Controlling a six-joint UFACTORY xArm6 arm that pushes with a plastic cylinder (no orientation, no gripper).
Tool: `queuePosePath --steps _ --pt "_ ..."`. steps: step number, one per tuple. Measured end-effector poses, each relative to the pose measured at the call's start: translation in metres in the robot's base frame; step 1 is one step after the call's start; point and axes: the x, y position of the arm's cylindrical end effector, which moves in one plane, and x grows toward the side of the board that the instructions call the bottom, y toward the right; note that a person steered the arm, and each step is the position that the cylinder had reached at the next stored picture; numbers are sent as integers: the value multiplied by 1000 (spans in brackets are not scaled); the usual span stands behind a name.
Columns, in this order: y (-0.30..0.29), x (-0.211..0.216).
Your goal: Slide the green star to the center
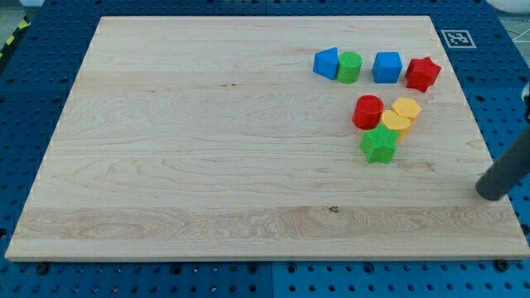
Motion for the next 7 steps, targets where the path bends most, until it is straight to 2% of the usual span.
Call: queuePosePath --steps 1,3,4,5,6,7 --pt "-23 -24" --pt "-156 -53" --pt "-213 -85" --pt "-248 -110" --pt "-270 -104" --pt "-261 -84"
